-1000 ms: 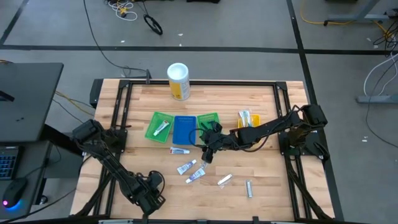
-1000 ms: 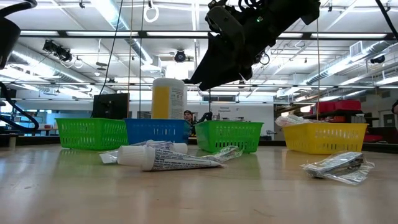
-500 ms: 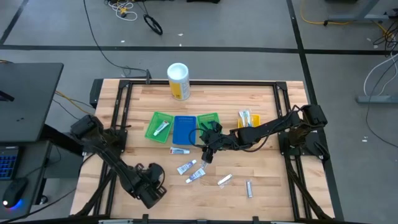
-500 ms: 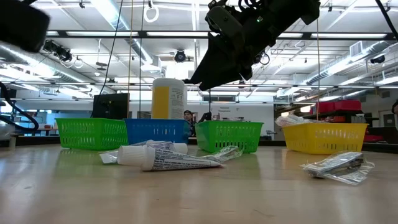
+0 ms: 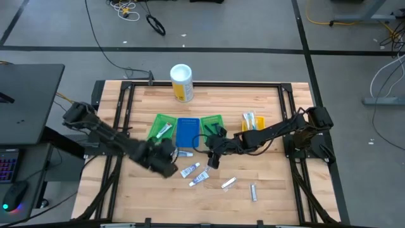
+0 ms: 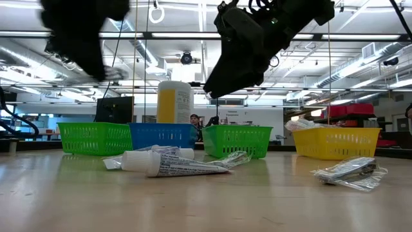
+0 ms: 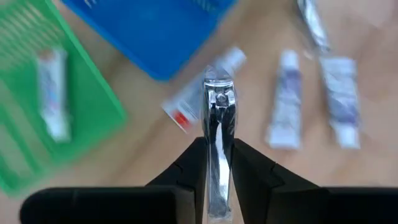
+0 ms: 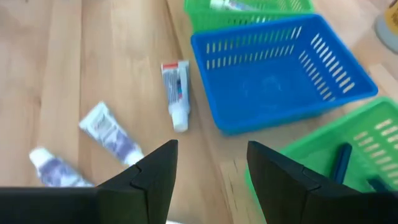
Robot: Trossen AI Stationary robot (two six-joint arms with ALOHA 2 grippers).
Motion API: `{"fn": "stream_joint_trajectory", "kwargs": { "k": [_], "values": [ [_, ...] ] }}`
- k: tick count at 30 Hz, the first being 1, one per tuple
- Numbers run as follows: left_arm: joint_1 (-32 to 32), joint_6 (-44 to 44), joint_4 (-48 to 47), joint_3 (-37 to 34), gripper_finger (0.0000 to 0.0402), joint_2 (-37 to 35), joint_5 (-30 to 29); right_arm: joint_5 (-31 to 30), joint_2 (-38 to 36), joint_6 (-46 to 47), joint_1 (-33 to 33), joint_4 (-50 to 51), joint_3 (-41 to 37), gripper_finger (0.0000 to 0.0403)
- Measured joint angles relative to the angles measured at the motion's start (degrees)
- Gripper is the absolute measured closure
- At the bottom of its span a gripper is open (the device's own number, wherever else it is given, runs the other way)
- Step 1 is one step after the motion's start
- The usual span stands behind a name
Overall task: Pick & Place Travel size toiletries
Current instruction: Put the silver nail cutter into the blue bin
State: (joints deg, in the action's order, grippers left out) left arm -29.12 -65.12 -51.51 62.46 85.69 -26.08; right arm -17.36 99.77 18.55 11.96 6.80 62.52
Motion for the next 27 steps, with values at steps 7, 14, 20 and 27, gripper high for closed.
{"fn": "stream_joint_trajectory", "kwargs": {
  "k": [7,14,20,27],
  "values": [
    [13.6,20.9,8.2,0.0,0.0331,0.0,1.9,0.0,0.0,2.1,2.1,6.4,0.0,0.0199],
    [24.3,31.2,14.2,0.0,0.0331,0.9,3.3,0.0,0.0,6.9,5.6,11.4,0.0,0.0199],
    [29.7,36.2,20.1,0.0,0.0331,4.8,7.0,-2.4,0.0,5.5,7.8,11.2,0.0,0.0199],
    [33.0,35.8,19.7,-0.1,0.0331,10.0,9.3,-3.9,0.0,5.0,8.1,12.5,0.0,0.0199]
  ]
}}
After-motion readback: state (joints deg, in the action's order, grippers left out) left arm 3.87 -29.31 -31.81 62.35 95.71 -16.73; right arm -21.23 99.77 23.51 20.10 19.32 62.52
